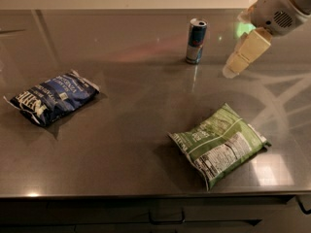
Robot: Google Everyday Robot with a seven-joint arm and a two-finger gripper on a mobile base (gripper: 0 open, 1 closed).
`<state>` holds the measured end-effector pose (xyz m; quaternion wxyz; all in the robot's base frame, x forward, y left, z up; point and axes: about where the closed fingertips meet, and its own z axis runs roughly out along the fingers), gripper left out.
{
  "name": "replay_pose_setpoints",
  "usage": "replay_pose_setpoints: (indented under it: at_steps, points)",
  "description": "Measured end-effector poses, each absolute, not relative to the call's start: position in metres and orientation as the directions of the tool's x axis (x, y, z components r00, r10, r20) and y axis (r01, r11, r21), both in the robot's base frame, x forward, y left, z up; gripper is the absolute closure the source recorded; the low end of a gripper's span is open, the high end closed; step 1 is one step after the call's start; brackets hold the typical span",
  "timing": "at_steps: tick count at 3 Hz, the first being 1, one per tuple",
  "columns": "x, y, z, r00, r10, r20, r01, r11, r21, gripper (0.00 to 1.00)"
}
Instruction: Move redbull can near green jalapeno chip bag
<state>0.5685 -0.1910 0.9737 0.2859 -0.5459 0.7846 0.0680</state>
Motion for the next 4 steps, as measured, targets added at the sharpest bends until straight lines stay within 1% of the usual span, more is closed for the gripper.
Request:
replay_pose_setpoints:
  at_steps: [1, 2, 3, 4]
  points:
    - [0.614, -0.188, 0.973, -0.27, -0.75, -0.603, -0.873, 0.456, -0.176, 0.0]
    - [0.65, -0.183, 0.97, -0.311, -0.687, -0.657, -0.841, 0.52, -0.147, 0.0]
    - [0.684, -0.17, 0.967, -0.352, -0.629, -0.694, -0.785, 0.602, -0.147, 0.0]
    - [0.706, -0.168, 0.962, -0.373, -0.571, -0.732, -0.738, 0.661, -0.14, 0.0]
